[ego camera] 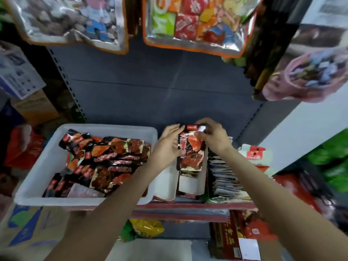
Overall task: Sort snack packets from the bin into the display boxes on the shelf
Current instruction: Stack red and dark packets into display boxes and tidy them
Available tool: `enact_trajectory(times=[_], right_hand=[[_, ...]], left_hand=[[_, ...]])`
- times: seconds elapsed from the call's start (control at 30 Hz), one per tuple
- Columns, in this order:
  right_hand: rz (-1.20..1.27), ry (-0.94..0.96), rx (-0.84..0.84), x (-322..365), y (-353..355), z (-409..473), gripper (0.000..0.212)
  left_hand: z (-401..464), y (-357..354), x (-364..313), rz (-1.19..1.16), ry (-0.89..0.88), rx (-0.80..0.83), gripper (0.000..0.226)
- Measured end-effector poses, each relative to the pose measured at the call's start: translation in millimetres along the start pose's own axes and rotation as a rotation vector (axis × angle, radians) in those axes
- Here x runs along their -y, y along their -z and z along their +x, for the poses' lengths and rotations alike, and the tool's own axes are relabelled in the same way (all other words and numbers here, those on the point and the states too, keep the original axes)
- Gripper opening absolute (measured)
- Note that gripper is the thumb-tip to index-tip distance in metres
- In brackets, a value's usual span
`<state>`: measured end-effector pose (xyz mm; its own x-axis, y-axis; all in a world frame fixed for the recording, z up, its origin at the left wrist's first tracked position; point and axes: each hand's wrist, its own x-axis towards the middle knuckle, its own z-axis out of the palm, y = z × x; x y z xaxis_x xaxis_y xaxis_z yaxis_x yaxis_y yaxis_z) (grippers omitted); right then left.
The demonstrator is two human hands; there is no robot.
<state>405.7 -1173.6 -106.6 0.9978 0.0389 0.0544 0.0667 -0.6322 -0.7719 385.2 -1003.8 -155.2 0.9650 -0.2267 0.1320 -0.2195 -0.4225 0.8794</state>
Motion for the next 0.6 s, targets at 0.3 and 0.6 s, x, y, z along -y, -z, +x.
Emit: enact_trajectory(times=[0.3, 0.6], right_hand=[[-0.335, 0.145, 0.041, -12, 3, -2, 0.019], [-0.359, 0.174, 0.103, -9, -8, -4, 0.013]], left_hand=[[-2, -15, 22, 0.146, 0.261, 0.148, 0.083], [5, -22, 28, 0.058, 0.366, 0.228, 0.063]])
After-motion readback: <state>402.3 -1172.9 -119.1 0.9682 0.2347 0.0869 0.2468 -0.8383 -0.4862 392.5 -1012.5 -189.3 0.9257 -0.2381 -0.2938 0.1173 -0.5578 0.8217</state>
